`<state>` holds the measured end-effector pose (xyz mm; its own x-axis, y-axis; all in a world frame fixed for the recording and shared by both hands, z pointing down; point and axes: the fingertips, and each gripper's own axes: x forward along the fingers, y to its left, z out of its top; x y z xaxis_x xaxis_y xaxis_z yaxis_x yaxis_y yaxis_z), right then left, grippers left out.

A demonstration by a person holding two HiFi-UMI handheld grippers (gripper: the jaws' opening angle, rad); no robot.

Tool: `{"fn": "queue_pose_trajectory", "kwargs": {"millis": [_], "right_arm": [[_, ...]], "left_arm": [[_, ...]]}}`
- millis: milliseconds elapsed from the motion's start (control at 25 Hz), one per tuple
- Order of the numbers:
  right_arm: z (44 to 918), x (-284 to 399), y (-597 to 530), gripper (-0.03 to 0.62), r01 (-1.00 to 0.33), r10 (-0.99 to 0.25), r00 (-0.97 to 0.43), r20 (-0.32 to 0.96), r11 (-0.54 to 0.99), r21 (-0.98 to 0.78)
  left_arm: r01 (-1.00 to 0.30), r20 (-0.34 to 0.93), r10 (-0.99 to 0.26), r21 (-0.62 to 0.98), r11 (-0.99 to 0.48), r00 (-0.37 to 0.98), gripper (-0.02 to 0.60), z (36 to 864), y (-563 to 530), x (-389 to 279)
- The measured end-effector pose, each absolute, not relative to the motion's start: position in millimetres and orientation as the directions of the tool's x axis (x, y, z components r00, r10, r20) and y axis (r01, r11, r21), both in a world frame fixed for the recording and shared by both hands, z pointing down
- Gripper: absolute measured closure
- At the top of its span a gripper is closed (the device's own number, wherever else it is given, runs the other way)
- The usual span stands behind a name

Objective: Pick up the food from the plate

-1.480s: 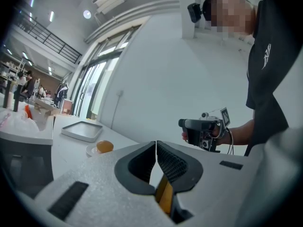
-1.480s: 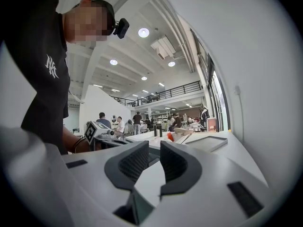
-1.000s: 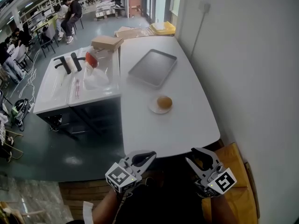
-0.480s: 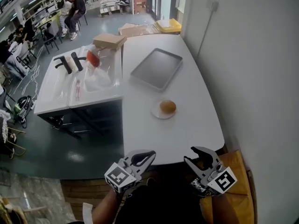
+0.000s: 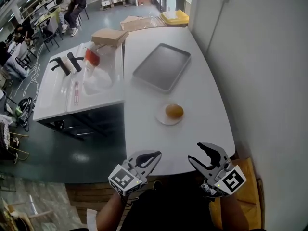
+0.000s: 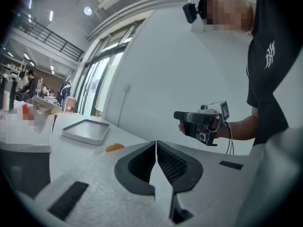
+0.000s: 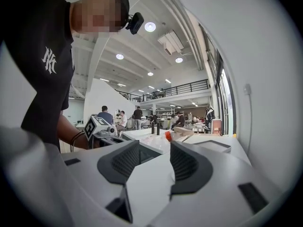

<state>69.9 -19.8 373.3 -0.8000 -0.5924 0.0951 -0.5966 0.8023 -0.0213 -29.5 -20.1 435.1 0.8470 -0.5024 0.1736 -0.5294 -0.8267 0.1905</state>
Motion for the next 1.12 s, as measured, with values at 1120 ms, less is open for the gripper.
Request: {"fn": "queue_pose_trajectory", "kwargs": {"millis": [1120], "right_arm": [[418,37,-161,0.312,-0.522,-0.514,-0.847,0.138,0.853,-0.024]], "left_arm": [[-0.538,0.211,-0.495,0.287,-0.793,0.843,0.572,477,-110,-32]]}}
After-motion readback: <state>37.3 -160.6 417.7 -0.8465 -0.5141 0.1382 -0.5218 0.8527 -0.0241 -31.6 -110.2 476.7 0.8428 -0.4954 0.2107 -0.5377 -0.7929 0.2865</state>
